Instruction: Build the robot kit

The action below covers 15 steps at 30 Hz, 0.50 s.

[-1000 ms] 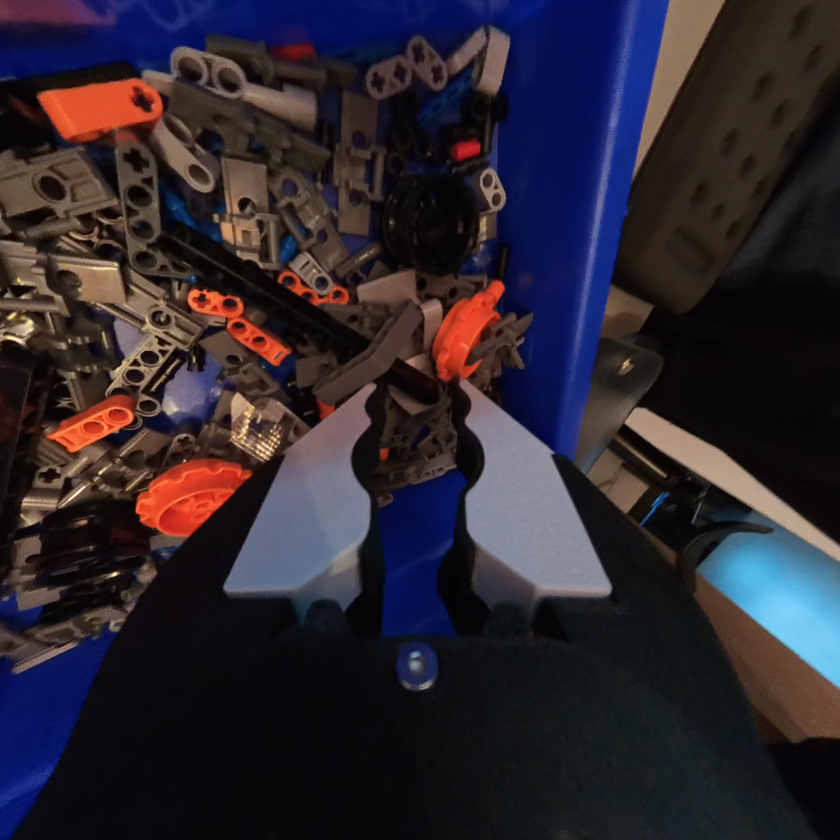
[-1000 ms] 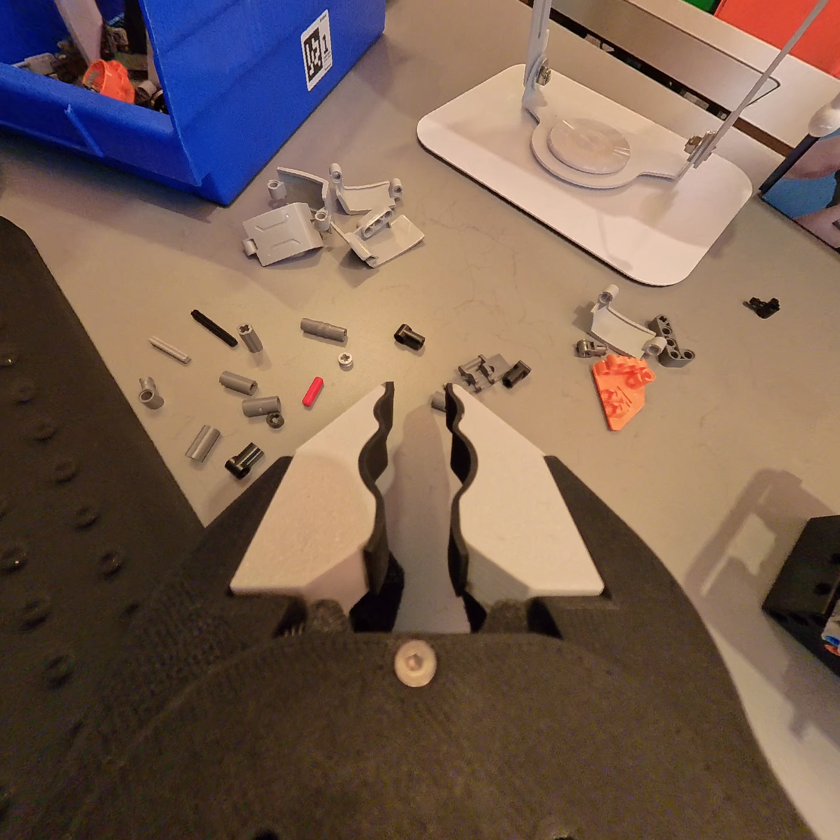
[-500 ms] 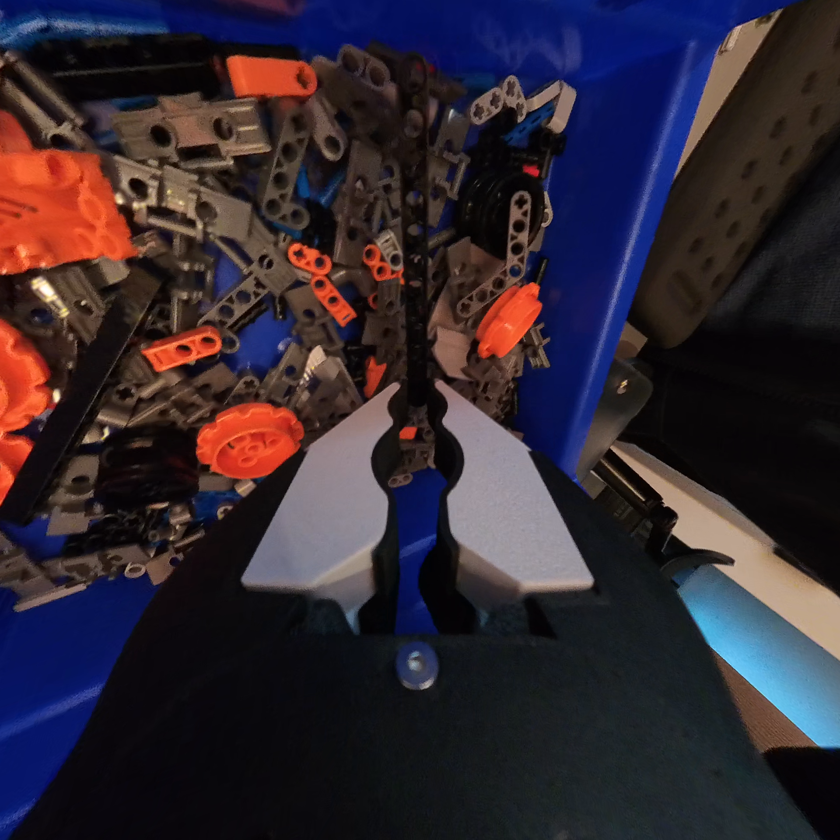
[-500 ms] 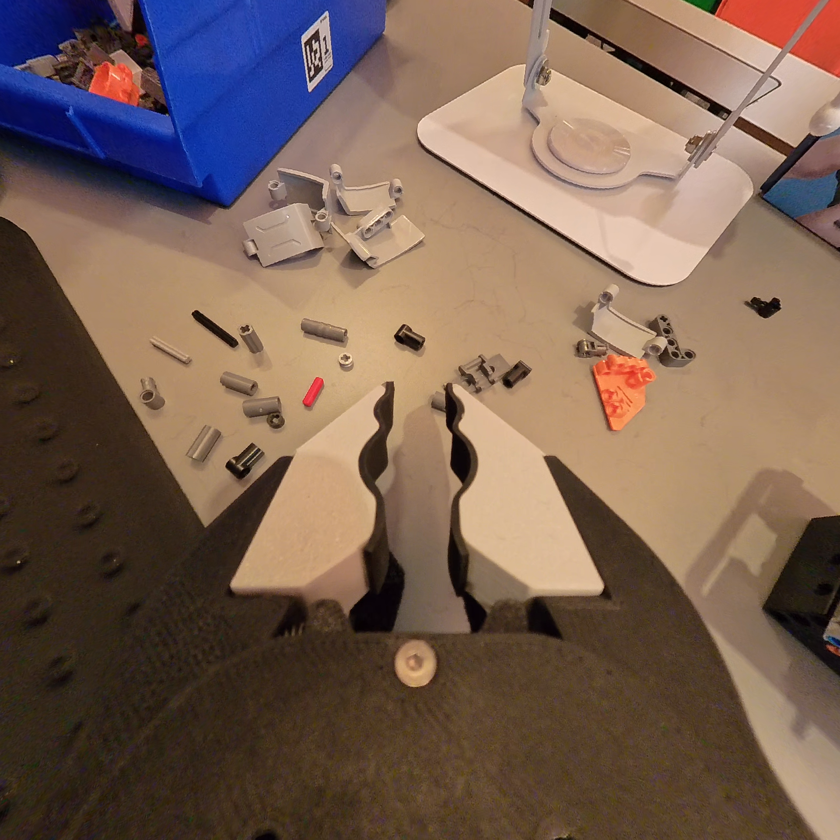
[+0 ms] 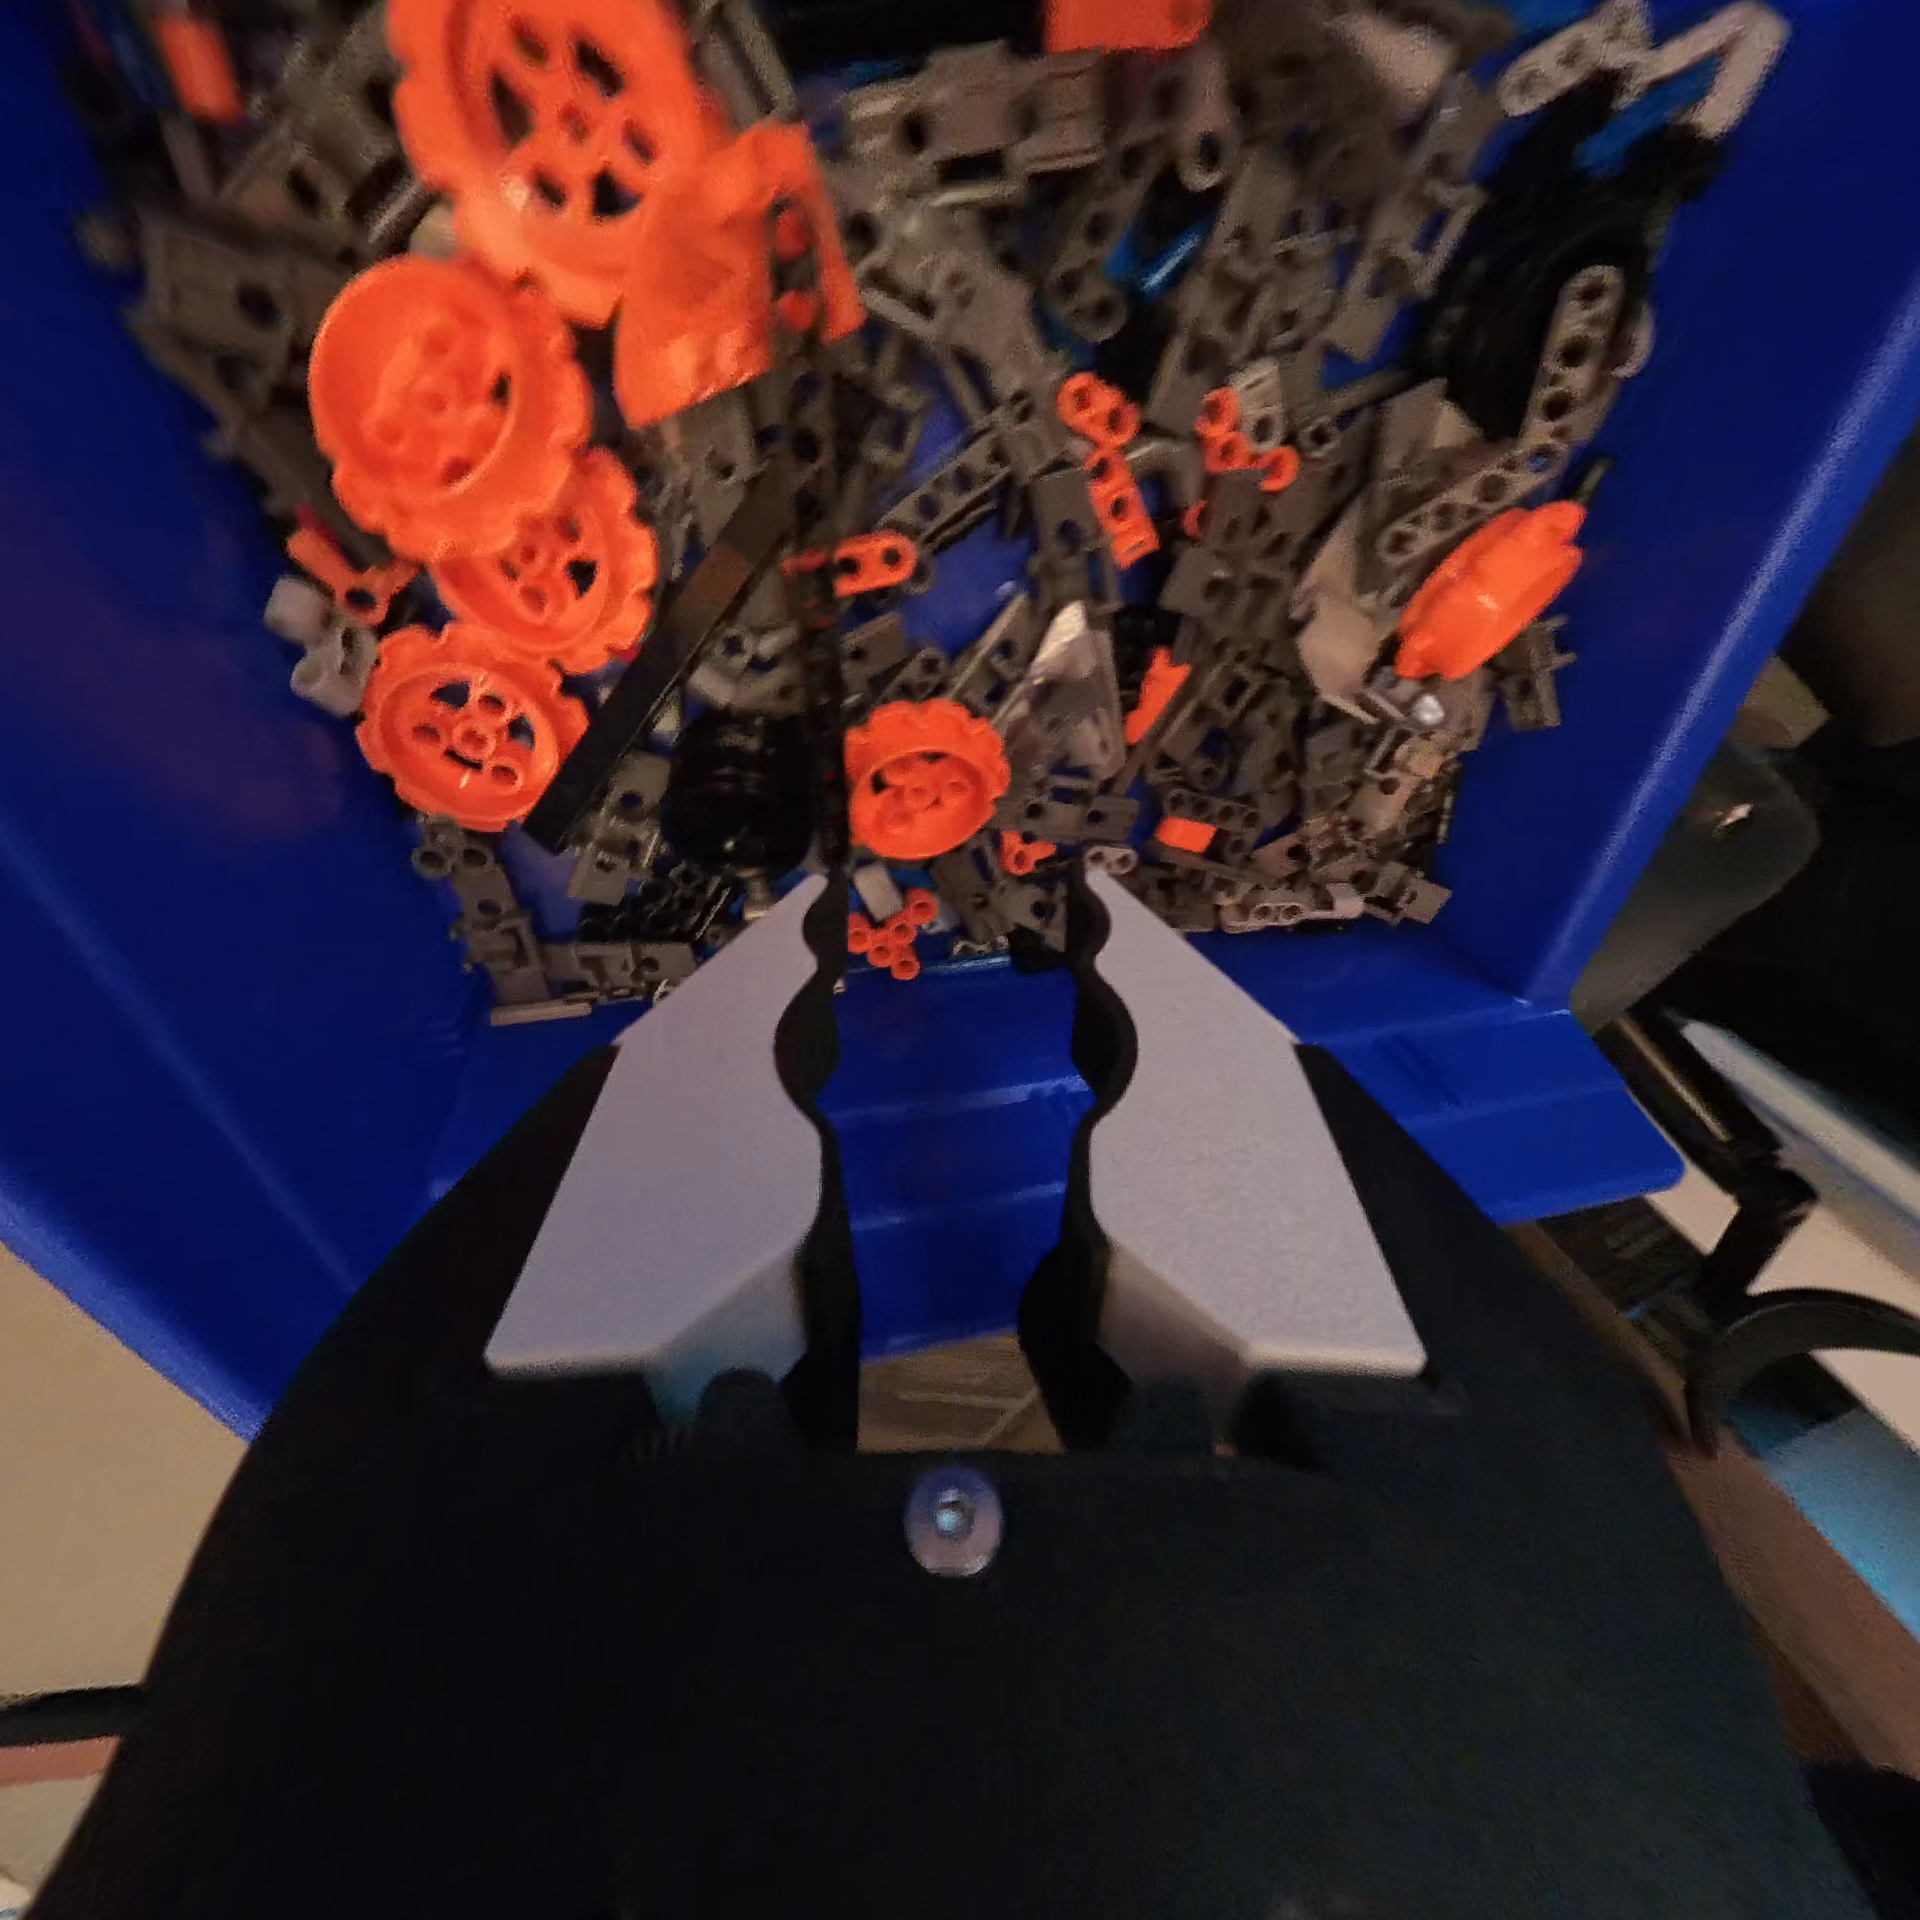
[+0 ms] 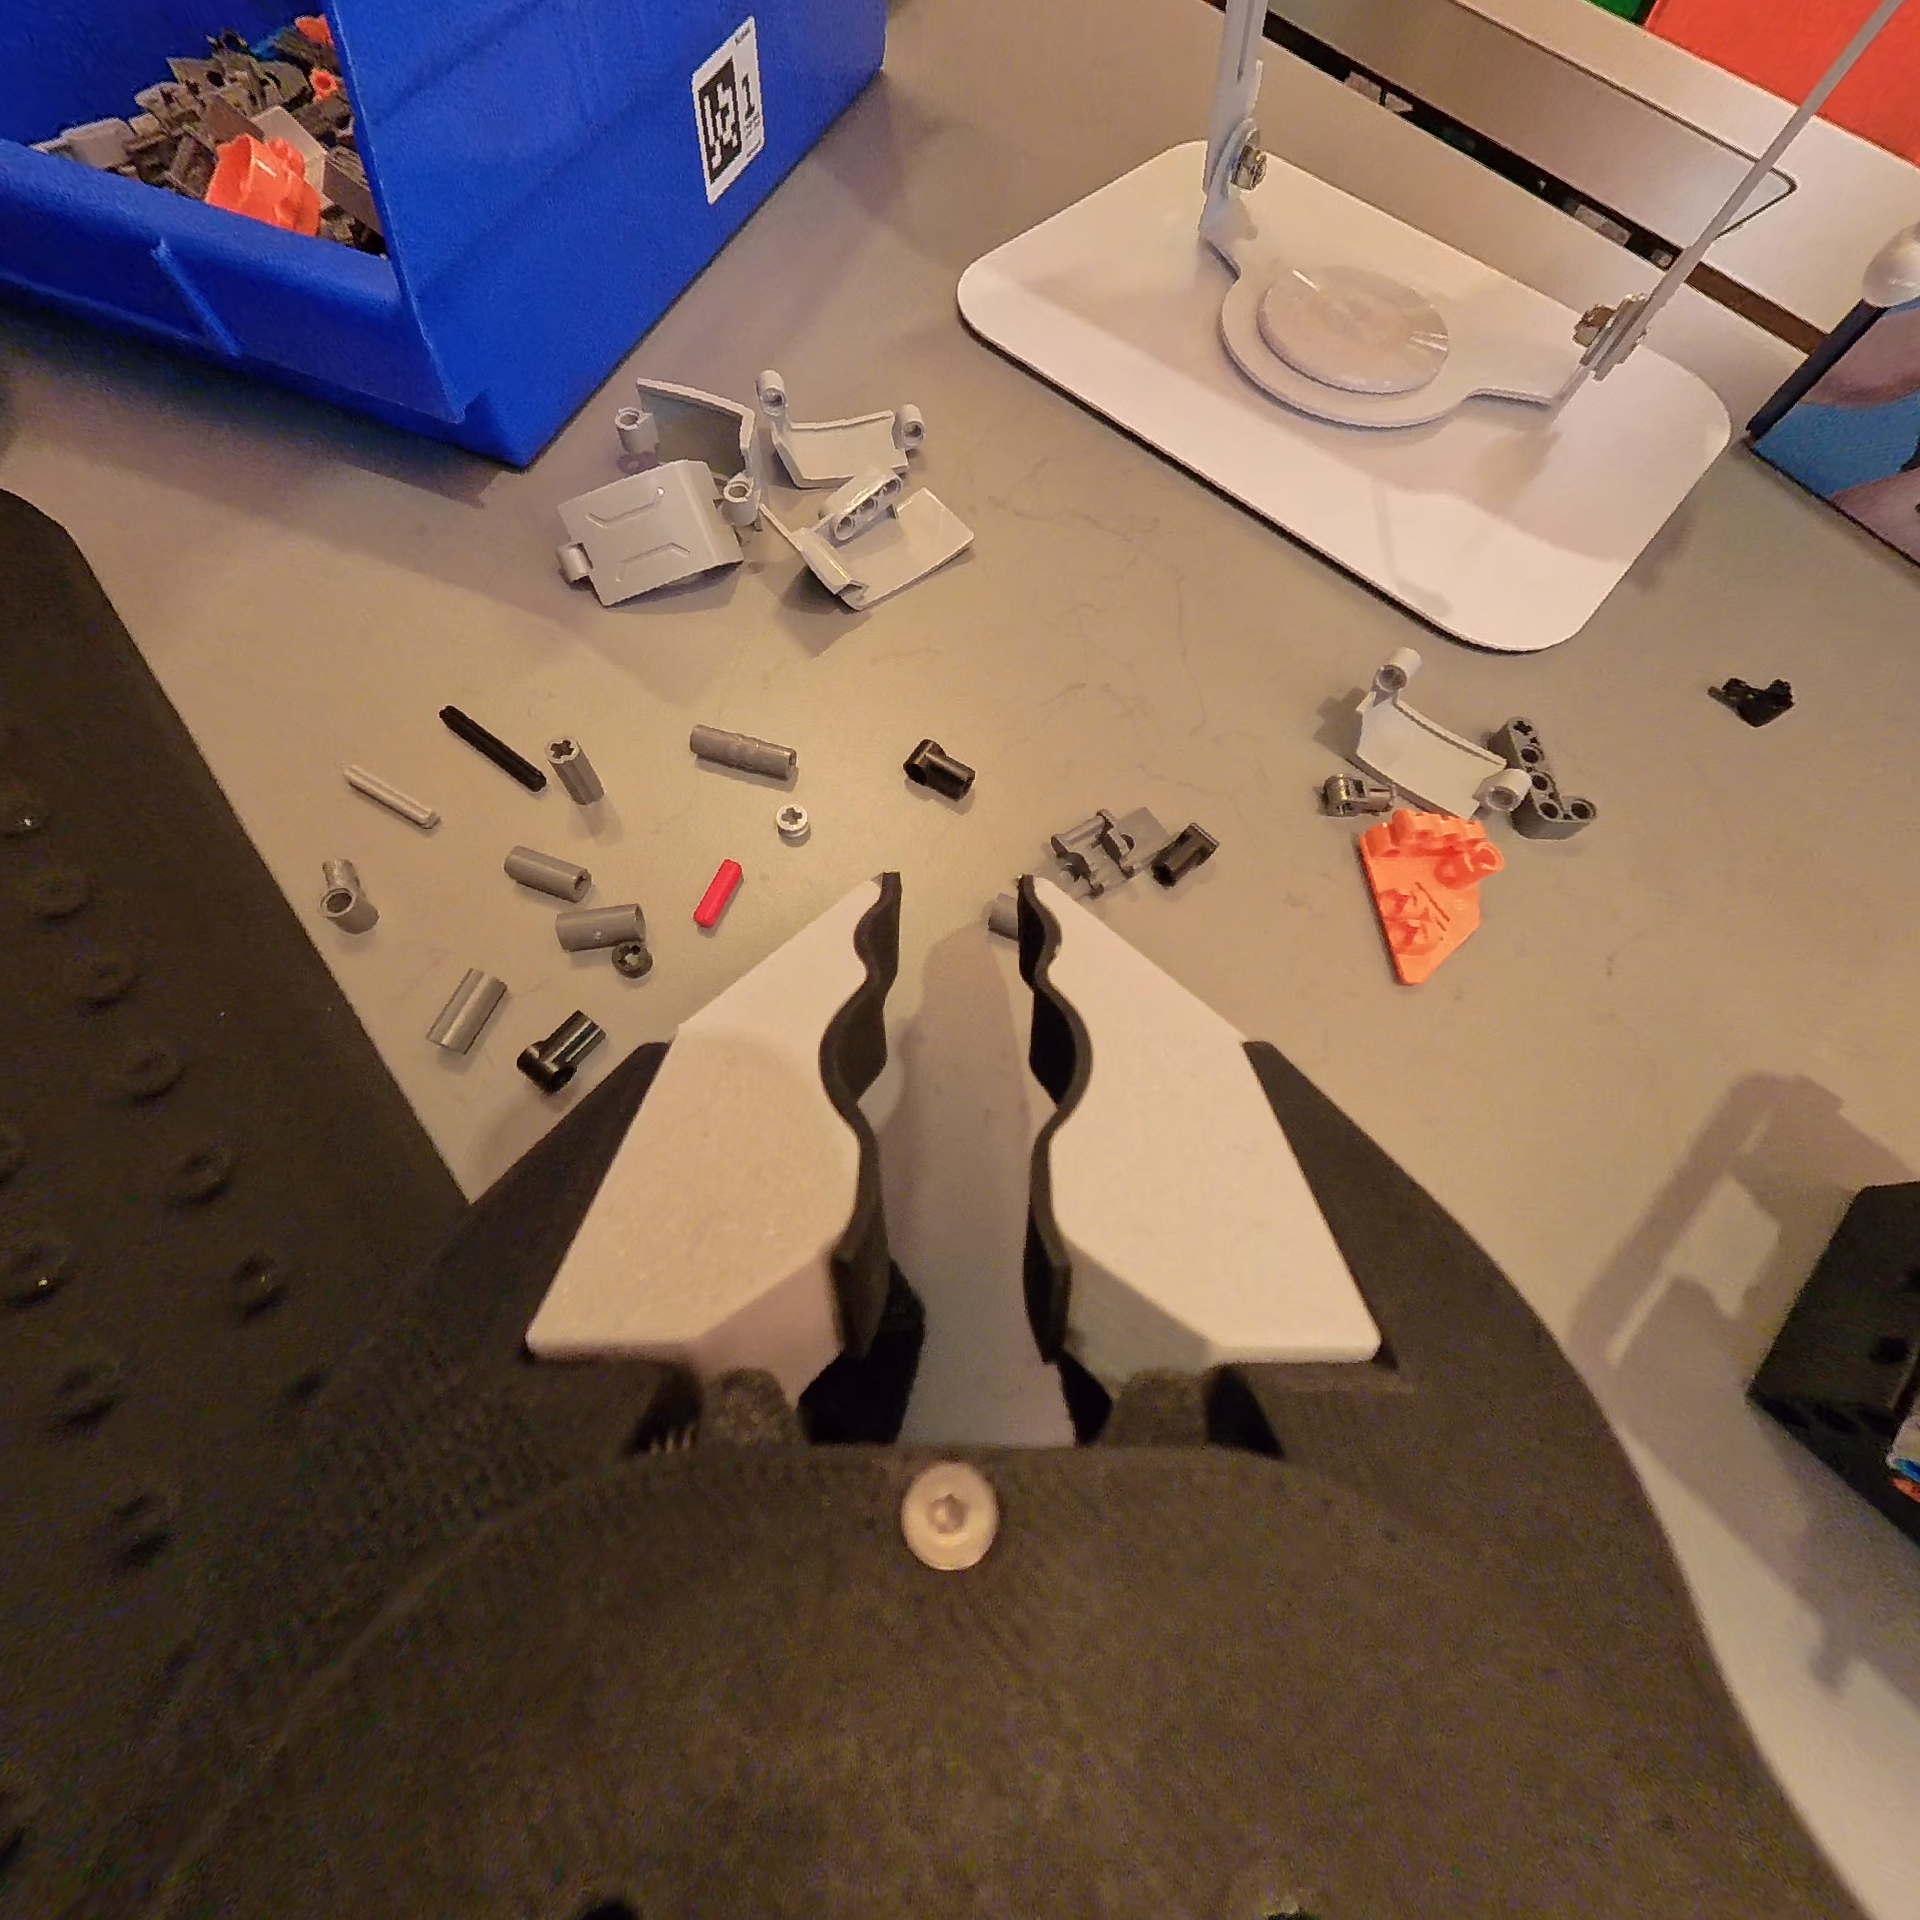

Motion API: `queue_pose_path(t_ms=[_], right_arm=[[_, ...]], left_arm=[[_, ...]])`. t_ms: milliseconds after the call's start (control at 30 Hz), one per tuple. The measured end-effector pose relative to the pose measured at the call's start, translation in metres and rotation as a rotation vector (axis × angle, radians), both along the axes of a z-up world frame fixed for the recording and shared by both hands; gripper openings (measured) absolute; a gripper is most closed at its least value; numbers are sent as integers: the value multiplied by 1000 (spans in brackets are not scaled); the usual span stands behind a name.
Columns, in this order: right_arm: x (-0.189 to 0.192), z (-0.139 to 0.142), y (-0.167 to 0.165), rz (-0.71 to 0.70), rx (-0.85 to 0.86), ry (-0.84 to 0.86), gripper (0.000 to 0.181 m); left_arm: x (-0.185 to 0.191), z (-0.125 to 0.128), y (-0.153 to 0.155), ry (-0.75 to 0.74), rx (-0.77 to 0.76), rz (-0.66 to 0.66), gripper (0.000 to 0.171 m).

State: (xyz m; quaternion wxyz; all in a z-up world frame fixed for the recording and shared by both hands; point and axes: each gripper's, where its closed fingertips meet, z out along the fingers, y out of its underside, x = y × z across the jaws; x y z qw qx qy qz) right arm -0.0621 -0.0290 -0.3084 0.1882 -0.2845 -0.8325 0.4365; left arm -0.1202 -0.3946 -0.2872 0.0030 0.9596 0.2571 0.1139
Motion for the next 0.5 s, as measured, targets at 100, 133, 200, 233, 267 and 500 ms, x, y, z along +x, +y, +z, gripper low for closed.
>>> queue_pose_path(t_ms=[100, 133, 200, 233, 267, 500], right_arm=[[0, 0, 0, 0, 0, 0, 20], [0, 0, 0, 0, 0, 0, 20], [0, 0, 0, 1, 2, 0, 20], [0, 0, 0, 1, 1, 1, 20], [0, 0, 0, 1, 1, 1, 20], [0, 1, 0, 0, -1, 4, 20]], left_arm=[[14, 4, 21, -8, 33, -88, 37], [20, 3, 26, -21, 38, -116, 36], [31, -4, 41, -49, 73, -143, 36], [35, -8, 48, -62, 91, -149, 36], [38, -13, 53, -70, 98, -160, 37], [46, -35, 69, -107, 124, -144, 30]])
